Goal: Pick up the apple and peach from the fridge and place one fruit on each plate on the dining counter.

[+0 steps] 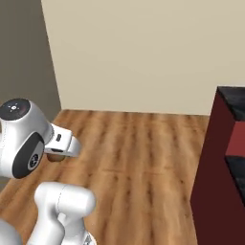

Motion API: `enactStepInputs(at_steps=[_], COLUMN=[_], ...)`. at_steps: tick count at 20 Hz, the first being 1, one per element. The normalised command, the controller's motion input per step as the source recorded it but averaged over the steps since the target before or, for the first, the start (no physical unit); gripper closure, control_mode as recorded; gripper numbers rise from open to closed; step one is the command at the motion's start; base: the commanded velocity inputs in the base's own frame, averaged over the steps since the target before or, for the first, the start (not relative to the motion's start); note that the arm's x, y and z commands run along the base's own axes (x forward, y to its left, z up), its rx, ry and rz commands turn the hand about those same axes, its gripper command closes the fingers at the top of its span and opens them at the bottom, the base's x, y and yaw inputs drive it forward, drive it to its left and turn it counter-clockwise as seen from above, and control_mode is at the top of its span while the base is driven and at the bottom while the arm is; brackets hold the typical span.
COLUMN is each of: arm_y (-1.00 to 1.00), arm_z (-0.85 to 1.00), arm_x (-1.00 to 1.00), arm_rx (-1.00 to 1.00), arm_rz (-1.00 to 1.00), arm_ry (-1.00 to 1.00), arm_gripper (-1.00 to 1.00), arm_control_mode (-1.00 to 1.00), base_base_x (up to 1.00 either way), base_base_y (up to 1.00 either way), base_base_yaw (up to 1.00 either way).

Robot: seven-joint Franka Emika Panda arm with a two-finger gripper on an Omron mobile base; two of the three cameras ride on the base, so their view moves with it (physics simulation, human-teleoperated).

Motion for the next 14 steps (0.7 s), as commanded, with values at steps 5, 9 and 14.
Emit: enactStepInputs(at_steps=[5,9,14], arm_y=[0.00,0.00,0.00], arm_z=[0.00,0.00,0.00], arm_x=[0.00,0.00,0.00], arm_rx=[0.00,0.00,0.00], arm_rz=[0.00,0.00,0.00], arm_ry=[0.00,0.00,0.00], arm_gripper=[1.00,1.00,1.00], arm_control_mode=[1.00,1.00,1.00], base_base_x=[1.00,1.00,1.00], base_base_y=[0.89,0.90,0.99], base_base_yaw=[-0.57,-0.60,-0.53])
